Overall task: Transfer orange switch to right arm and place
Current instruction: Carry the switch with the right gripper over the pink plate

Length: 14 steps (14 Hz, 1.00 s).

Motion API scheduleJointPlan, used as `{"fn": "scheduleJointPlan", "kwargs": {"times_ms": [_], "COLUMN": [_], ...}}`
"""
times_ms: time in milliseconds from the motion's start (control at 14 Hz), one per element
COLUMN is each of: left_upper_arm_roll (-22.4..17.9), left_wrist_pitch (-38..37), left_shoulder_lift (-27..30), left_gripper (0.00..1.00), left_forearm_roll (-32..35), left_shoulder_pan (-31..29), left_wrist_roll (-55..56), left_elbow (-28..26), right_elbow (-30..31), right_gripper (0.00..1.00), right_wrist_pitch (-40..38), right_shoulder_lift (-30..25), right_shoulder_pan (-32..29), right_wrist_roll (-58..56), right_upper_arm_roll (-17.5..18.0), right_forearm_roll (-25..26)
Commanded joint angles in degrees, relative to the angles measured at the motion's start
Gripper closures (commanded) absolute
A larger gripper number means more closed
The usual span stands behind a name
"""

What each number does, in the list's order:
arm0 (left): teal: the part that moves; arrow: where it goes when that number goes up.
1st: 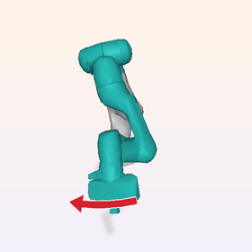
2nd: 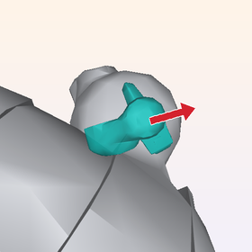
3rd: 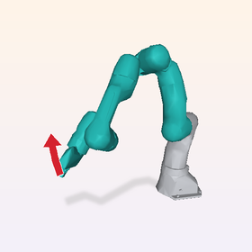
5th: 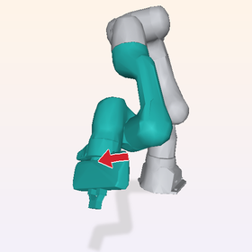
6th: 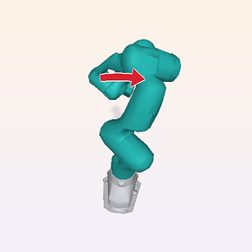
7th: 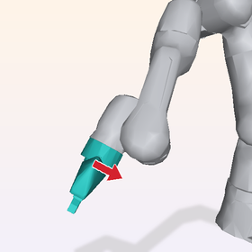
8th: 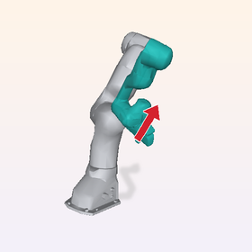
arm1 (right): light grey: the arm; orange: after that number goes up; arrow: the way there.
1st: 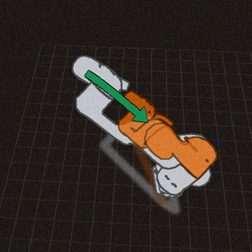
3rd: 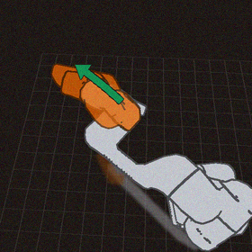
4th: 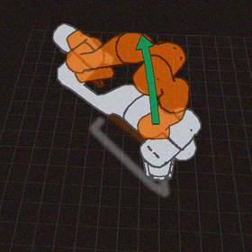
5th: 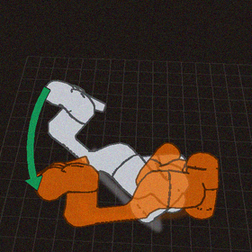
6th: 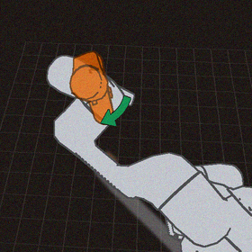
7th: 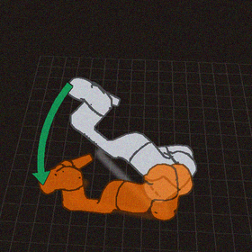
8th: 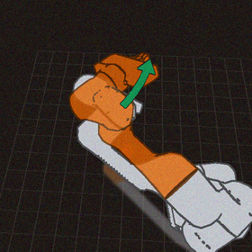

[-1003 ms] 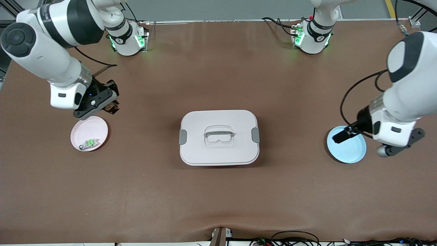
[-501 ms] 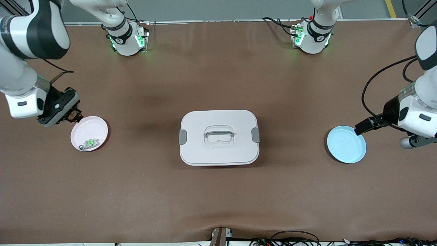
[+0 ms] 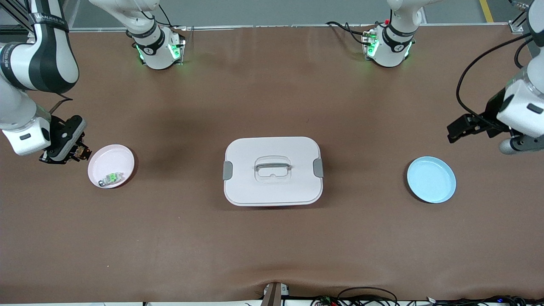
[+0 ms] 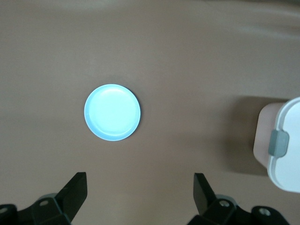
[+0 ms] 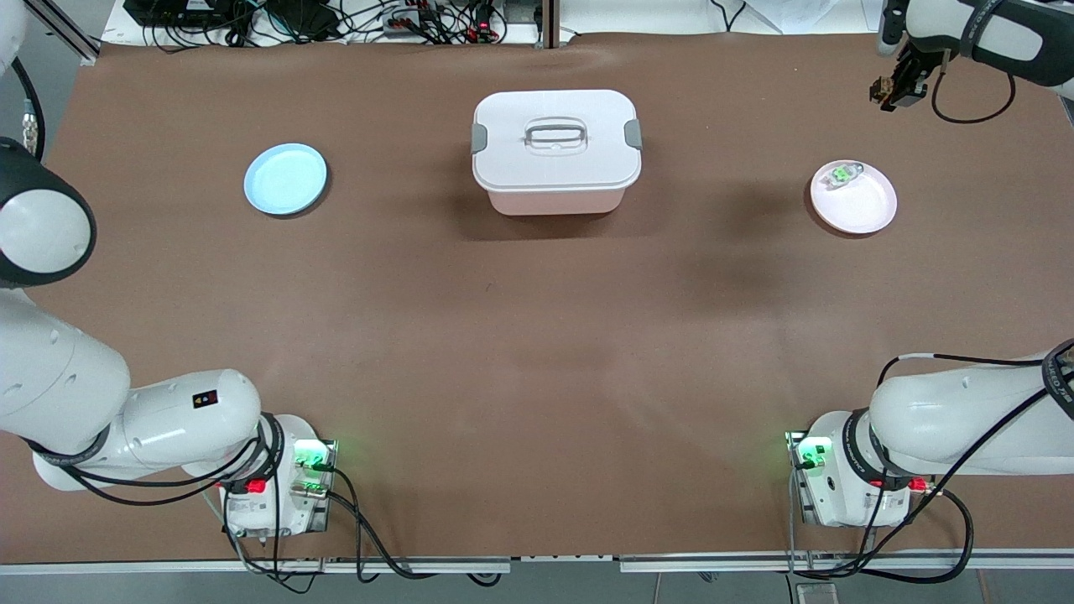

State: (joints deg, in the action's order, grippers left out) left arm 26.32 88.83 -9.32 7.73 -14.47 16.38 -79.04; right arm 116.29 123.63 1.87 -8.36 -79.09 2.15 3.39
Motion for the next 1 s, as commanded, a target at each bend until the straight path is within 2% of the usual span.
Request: {"fn": "scheduleJointPlan", "kwargs": {"times_ms": [0, 215, 573, 931], "left_upper_arm_roll": [-10.72, -17.42, -18.05, -17.97], "left_wrist_pitch": [-0.07, 0.20, 0.38, 0.38], "left_shoulder_lift": [4.65, 8.16, 12.65, 13.10], "left_gripper": [0.00, 0.00, 0.00, 0.00], "left_forearm_roll": [-0.61, -4.21, -4.48, -4.48], "left_shoulder_pan": [9.25, 13.49, 14.12, 13.33], "left_wrist_roll": [-5.46, -8.46, -8.64, -8.73], "left_elbow": [-4.61, -7.96, -12.36, -12.19], "right_elbow": [4.10, 7.36, 10.79, 14.39], "right_gripper": [0.94, 0.94, 0.94, 0.94], "right_wrist_pitch": [5.55, 9.25, 11.02, 15.22], "right_shoulder_lift": [-0.90, -0.99, -0.99, -0.90], "right_shoulder_pan": [-2.71, -3.50, -5.87, -7.98], "right_wrist_roll": [-6.67, -9.40, -15.38, -20.92], "right_upper_arm_roll": [1.10, 1.10, 1.10, 1.10], "right_forearm_roll": [1.44, 1.53, 2.41, 2.41]}}
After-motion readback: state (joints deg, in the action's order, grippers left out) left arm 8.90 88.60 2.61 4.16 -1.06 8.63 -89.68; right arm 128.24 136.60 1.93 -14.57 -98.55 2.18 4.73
